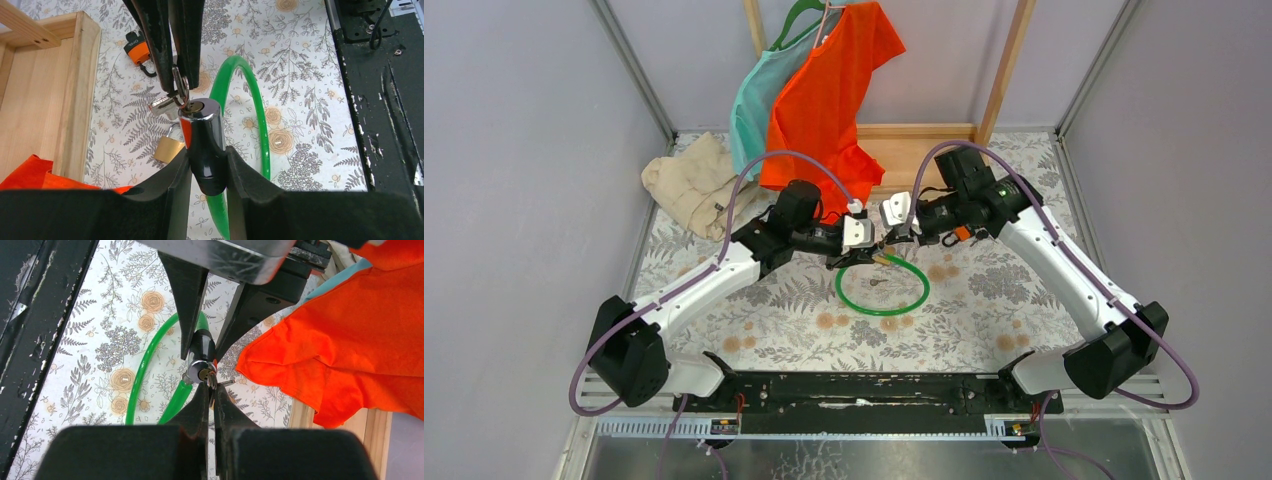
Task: Lock with the key
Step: Lock the lock.
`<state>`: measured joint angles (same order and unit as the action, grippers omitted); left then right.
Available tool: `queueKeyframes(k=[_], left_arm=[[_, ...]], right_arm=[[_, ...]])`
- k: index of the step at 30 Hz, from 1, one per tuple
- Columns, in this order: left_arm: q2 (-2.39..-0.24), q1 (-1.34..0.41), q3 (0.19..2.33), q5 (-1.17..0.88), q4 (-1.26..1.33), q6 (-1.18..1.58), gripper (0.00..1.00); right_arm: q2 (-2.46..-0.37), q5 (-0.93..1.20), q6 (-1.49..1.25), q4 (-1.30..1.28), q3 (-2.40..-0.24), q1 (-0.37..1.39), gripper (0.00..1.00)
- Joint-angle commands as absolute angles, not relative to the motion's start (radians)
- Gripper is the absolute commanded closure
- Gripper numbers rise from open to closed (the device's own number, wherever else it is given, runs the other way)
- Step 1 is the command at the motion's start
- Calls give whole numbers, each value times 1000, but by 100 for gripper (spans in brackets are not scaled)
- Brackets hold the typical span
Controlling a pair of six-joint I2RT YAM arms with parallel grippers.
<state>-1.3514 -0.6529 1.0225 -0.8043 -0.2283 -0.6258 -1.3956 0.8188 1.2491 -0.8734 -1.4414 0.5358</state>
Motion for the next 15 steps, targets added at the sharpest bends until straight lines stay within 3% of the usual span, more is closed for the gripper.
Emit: queueKeyframes(k=[1, 15], left_arm=[[-1336, -659, 968, -813, -364, -685, 100], [-1320, -660, 959, -784, -364, -689, 100]], right_arm=[[-1364, 663, 1212, -858, -1509, 506, 100], [-1376, 646, 1174, -915, -1558, 498, 100]])
